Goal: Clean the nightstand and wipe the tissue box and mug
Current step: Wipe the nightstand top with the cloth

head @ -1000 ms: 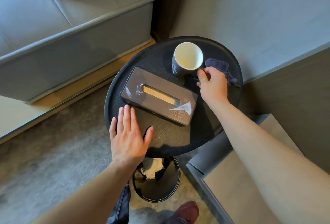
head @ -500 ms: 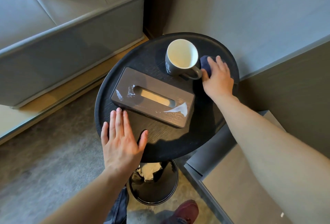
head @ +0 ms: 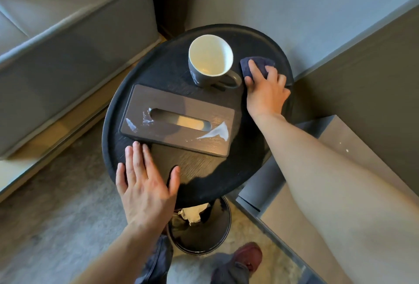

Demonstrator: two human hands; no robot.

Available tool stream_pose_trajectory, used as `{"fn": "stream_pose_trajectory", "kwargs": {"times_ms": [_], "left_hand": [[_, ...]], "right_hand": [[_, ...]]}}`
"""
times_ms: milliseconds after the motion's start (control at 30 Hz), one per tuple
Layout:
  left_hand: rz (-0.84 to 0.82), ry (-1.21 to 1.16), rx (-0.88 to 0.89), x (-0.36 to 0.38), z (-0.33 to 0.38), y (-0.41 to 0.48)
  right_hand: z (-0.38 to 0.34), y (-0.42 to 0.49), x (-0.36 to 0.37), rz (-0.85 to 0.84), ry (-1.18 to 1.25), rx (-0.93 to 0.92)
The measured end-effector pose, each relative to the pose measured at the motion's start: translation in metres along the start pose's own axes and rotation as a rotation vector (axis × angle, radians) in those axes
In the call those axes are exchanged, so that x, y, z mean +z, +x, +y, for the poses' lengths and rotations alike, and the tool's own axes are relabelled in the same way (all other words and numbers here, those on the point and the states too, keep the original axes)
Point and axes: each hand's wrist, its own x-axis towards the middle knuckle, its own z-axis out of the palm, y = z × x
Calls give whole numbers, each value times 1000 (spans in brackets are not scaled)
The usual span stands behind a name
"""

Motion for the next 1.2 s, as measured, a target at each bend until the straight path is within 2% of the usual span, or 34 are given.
{"fn": "stream_pose_trajectory", "kwargs": {"times_ms": [133, 233, 333, 433, 567, 667, 767, 867, 1000, 1100, 1200], "left_hand": [[4, -2, 6, 1, 1, -1], [25, -19, 7, 2, 0, -2], [34, -60, 6, 0, 1, 0], [79, -230, 0, -6, 0, -6], [153, -383, 104, -17, 24, -50], [43, -409, 310, -11, 68, -97], [-128, -404, 466, 15, 126, -128], [-235, -306, 620, 52, 195, -134], [-267, -151, 816, 99, 267, -121], [-232, 5, 842, 118, 281, -121], [-183, 60, 836, 122, 281, -124]], "right_hand": [[15, -12, 1, 74, 118, -52], [24, -25, -2, 39, 191, -92], [36, -36, -14, -117, 347, -145], [59, -54, -30, -270, 606, -83], [114, -99, -54, -109, 812, 2], [177, -130, -53, -44, 886, 131], [248, -140, -46, -24, 770, 232], [309, -135, -41, 10, 547, 165], [350, -106, -35, 68, 378, 22], [358, -77, -26, 94, 309, -101], [359, -62, -12, -37, 104, -218]]}}
